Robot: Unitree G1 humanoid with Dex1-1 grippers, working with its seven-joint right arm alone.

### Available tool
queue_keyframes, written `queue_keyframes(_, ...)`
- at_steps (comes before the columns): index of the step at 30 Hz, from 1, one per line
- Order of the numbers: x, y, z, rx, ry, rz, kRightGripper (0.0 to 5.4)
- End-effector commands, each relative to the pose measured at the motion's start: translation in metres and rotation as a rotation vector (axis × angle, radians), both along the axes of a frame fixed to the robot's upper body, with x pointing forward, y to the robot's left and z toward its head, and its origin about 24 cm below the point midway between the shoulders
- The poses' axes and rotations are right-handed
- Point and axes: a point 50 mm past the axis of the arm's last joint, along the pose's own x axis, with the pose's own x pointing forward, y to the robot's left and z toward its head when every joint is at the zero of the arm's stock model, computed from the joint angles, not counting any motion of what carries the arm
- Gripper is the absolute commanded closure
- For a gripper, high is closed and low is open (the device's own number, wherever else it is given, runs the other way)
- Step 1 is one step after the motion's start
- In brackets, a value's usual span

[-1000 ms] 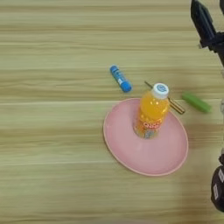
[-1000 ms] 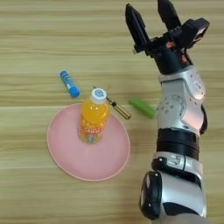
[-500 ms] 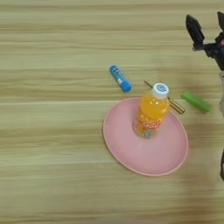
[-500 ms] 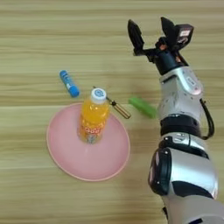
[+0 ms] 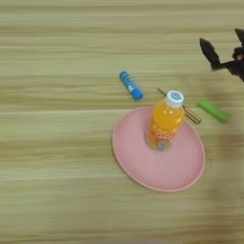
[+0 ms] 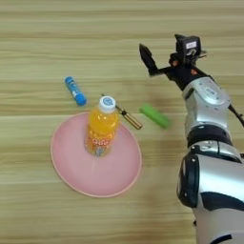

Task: Move the objects on the table

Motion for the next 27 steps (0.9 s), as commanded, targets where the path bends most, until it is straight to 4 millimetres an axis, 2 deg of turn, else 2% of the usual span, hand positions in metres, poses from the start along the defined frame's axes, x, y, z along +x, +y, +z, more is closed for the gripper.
queue_keyframes(1,0.01,-0.005,0.039,-0.102,-0.078,-0.028,0.02)
queue_keyframes(15,0.0,-0.02,0.002,-0.099,0.187,0.021,0.02)
queue_keyframes(27,-0.014,-0.036,-0.01,-0.136,0.299,0.06,0.02)
